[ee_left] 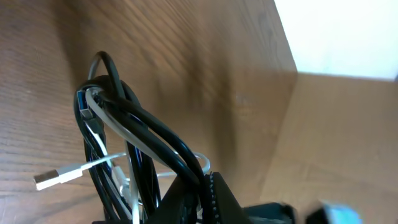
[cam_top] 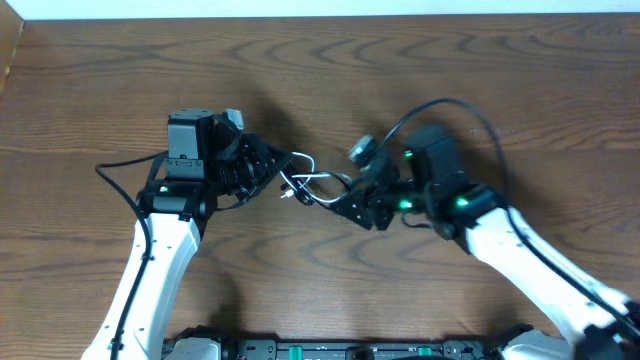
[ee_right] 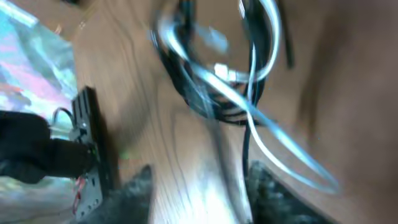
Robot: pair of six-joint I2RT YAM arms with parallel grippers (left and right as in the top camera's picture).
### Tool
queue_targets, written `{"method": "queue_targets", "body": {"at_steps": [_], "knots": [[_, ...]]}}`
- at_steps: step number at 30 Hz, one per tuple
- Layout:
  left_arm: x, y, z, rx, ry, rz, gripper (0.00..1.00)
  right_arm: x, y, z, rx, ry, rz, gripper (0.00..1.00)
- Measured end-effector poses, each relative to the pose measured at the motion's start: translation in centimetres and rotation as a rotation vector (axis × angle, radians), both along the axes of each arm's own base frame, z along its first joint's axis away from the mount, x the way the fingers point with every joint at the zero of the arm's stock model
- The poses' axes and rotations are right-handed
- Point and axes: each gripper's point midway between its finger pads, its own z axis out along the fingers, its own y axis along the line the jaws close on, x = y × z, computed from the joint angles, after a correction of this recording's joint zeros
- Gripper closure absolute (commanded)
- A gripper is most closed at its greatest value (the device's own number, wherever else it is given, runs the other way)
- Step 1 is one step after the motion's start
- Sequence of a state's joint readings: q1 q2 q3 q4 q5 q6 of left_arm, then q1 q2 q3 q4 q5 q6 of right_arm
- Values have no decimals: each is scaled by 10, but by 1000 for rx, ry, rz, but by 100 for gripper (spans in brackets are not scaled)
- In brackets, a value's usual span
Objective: Untangle cables
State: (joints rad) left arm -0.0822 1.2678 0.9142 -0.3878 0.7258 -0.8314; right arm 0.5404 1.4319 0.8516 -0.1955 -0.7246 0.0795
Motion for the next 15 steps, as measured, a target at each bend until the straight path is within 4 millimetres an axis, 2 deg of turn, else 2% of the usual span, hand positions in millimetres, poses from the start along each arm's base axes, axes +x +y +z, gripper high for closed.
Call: {"method": "queue_targets", "body": {"at_steps": [1, 2, 4, 7, 10, 14, 15], "knots": [[-1, -2, 1, 0, -12, -20, 93, -2, 3, -11, -21, 27, 1, 89], [-3, -4, 2, -2, -24, -42, 93, -1, 4, -20, -42, 50, -9, 99], [-5, -6, 3, 1, -39, -72, 93, 3, 1, -28, -69, 66, -43, 99], [-10, -7, 1, 13, -54, -113, 93, 15, -15, -37, -123, 104, -152, 99], [-10, -7, 1, 24, -71, -126, 93, 24, -53, -56, -249, 213, -346, 99], [-9, -8, 2, 28, -82, -135, 93, 35, -124, -79, -415, 342, -653, 99], [-10, -8, 2, 28, -85, -139, 92, 35, -135, -82, -438, 359, -696, 99]]}}
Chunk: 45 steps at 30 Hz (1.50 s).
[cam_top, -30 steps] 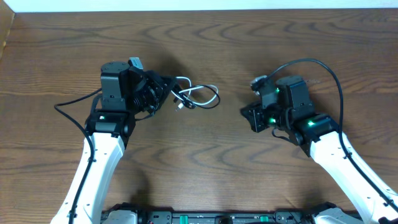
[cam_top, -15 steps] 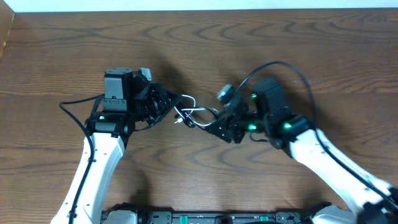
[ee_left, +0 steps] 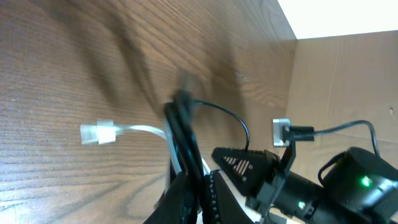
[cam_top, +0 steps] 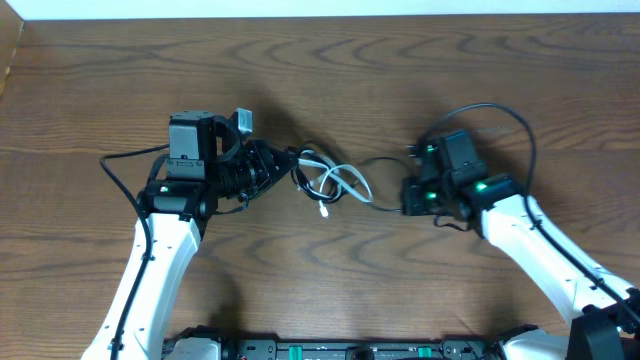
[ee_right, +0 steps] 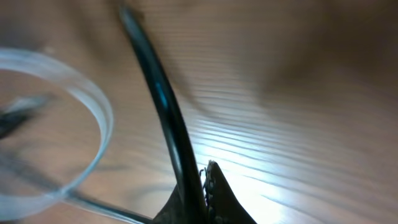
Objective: Untangle cables
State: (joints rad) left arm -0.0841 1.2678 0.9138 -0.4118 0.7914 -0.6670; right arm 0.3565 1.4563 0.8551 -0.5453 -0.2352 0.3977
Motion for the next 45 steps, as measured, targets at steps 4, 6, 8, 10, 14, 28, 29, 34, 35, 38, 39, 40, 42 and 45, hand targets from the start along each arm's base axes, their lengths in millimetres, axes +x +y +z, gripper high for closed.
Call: {"method": "queue_targets", "body": {"at_steps": [4, 6, 8, 10, 14, 28, 29, 34, 35, 38, 39, 40, 42, 45], "knots": [[-1, -2, 1, -2, -7, -15, 93, 2, -15, -3, -39, 8, -46, 90], [0, -2, 1, 0, -13, -15, 92, 6, -6, 2, -8, -30, 18, 52], [1, -2, 2, 0, -17, -13, 93, 5, 10, 9, 57, -66, 135, 34], [3, 0, 1, 2, -11, 7, 93, 1, 27, 23, 132, -96, 242, 32], [4, 1, 1, -4, 2, 27, 93, 10, 54, 73, 233, -220, 353, 30], [-22, -44, -38, 216, -83, -255, 92, 25, 61, 104, 165, -282, 197, 30], [-22, -50, -42, 227, -94, -279, 93, 27, 57, 103, 153, -282, 180, 30], [-31, -81, -70, 263, -86, -401, 45, 34, 36, 96, 104, -264, 110, 29], [-34, -85, -77, 270, -78, -423, 28, 35, 31, 95, 98, -256, 93, 29], [-40, -91, -97, 295, -33, -460, 14, 40, 13, 91, 79, -236, 32, 28], [-40, -90, -106, 309, -11, -459, 14, 42, 6, 90, 73, -232, 10, 27], [-39, -88, -111, 321, 1, -455, 14, 43, -1, 89, 67, -223, -12, 27], [-36, -83, -116, 337, 17, -439, 14, 43, -9, 86, 57, -206, -37, 26], [-38, -70, -119, 352, 64, -417, 14, 44, -15, 85, 49, -199, -56, 25]]}}
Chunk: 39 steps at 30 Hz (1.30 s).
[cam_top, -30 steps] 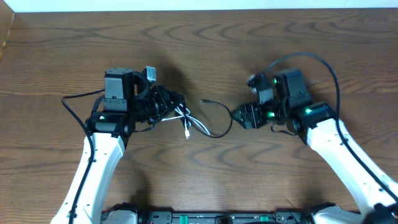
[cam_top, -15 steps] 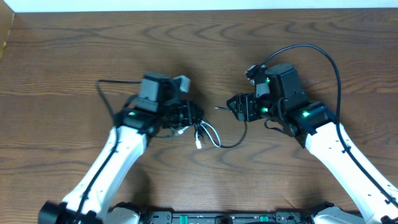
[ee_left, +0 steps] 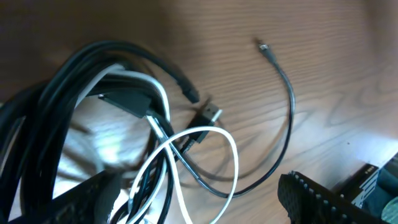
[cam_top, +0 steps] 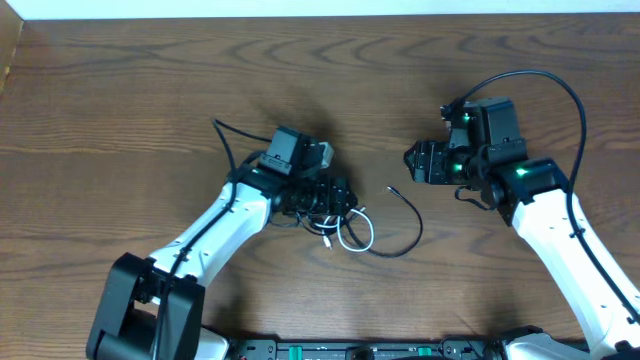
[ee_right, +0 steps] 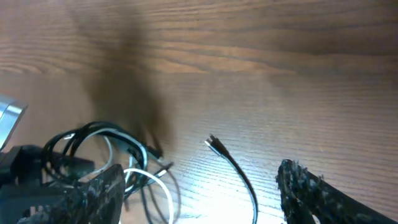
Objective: Untangle cables
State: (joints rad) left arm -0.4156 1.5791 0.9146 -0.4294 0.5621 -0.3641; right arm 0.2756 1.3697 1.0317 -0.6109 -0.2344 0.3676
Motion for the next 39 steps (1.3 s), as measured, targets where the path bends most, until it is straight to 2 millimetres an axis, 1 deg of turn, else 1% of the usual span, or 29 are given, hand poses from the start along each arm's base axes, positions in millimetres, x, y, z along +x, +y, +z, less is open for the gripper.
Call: {"method": "queue_targets", "body": {"at_steps": [3, 7, 9, 11, 14, 16, 17, 20, 22, 24, 26, 29, 31, 35, 39], "knots": [[0, 15, 5, 33, 33, 35, 14, 0, 0, 0, 0, 2, 0, 25], [10, 36, 30, 98, -2, 91, 14, 0, 0, 0, 0, 2, -1, 25], [14, 50, 41, 151, -38, 122, 14, 0, 0, 0, -1, 2, -1, 25], [13, 62, 42, 210, -42, 141, 14, 0, -1, 0, -3, 2, -3, 25], [6, 78, 31, 308, -8, 159, 17, -1, -1, -1, -6, 5, -5, 26], [5, 87, 24, 363, 8, 173, 18, -1, -2, -1, -7, 6, -5, 26], [5, 91, 20, 386, 18, 186, 22, -1, -2, -1, -7, 6, -5, 26], [8, 98, 10, 433, 37, 222, 29, -1, -2, -2, -8, 9, -5, 26], [12, 99, 5, 443, 39, 237, 31, -3, -1, -3, -10, 14, -2, 26], [21, 99, -1, 449, 24, 255, 34, -3, 1, -3, -11, 16, 3, 26], [29, 100, -7, 464, 11, 269, 42, -5, 3, -3, -11, 17, 9, 25], [41, 101, -20, 482, -2, 287, 51, -6, 6, -4, -11, 19, 17, 25], [43, 101, -27, 494, 5, 286, 53, -7, 7, -4, -11, 22, 21, 25], [43, 105, -39, 524, 27, 292, 54, -8, 7, -5, -12, 27, 22, 24], [45, 110, -44, 549, 30, 323, 65, -8, 7, -5, -13, 28, 21, 22]]}}
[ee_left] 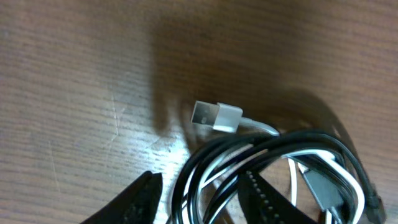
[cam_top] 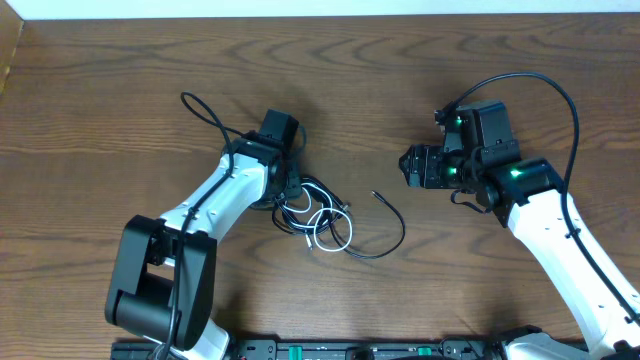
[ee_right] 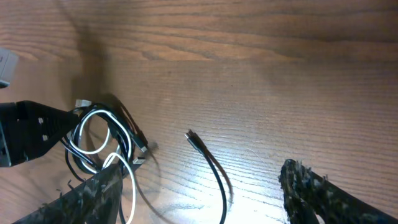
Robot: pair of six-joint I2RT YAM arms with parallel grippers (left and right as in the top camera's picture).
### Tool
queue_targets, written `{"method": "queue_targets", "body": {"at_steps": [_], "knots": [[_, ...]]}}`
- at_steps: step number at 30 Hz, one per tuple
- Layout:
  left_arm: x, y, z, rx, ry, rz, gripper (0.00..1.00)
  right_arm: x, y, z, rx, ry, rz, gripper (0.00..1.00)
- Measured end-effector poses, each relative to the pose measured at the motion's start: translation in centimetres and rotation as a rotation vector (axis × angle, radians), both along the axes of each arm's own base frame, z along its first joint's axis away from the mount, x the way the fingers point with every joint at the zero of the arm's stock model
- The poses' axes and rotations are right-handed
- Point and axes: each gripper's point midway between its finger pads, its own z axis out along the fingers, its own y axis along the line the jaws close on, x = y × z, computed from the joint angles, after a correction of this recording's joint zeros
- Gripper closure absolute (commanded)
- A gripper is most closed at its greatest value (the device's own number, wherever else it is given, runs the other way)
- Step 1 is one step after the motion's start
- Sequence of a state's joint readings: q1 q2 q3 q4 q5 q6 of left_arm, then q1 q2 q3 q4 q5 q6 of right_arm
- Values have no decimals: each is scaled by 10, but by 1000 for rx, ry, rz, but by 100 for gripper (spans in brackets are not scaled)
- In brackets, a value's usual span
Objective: Untangle cables
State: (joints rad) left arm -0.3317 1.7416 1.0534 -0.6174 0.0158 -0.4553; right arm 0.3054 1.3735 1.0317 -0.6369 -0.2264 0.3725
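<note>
A tangle of black and white cables [cam_top: 318,216] lies on the wooden table [cam_top: 420,60] near its middle. One thin black cable [cam_top: 399,228] curls out of it to the right, and its plug end [ee_right: 189,135] is free. My left gripper [cam_top: 287,190] is open at the tangle's left edge. In the left wrist view the left gripper [ee_left: 199,202] straddles black and white strands [ee_left: 214,171], beside a white USB plug [ee_left: 214,116]. My right gripper [cam_top: 408,166] is open and holds nothing, and it hovers to the right of the loose cable. The right wrist view shows the tangle [ee_right: 102,140] and the right gripper [ee_right: 205,196].
The left arm's own black lead [cam_top: 203,112] loops over the table at the upper left. The right arm's lead [cam_top: 545,82] arcs above the right arm. A pale wall edge [cam_top: 320,8] runs along the table's far side.
My left gripper has moved left, from over the tangle's middle to its left edge, and now straddles strands there. The tangle sits slightly further left. My right gripper has barely moved.
First both grippers were shut on the tangle, close together at the table's middle. Then the right one held a black cable out to the right while the left kept the bundle. Later both were open with the cables on the table, and now the left straddles the tangle's edge.
</note>
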Motion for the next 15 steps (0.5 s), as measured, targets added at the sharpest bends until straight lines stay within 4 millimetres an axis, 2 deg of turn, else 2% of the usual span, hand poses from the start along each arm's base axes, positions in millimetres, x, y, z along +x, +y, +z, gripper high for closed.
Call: {"method": "queue_targets", "body": {"at_steps": [1, 2, 13, 14, 15], "knots": [[1, 0, 0, 1, -2, 4, 70, 0, 0, 0, 0, 0, 0, 22], [2, 0, 0, 0, -7, 13, 71, 0, 0, 0, 0, 1, 0, 22], [0, 3, -3, 14, 7, 27, 72, -1, 0, -1, -2, 7, 0, 21], [-2, 3, -6, 16, 16, 28, 76, -1, 0, -1, -2, 7, 0, 22], [-2, 3, -9, 18, 25, 29, 85, -2, 0, -1, -2, 8, 0, 22]]}}
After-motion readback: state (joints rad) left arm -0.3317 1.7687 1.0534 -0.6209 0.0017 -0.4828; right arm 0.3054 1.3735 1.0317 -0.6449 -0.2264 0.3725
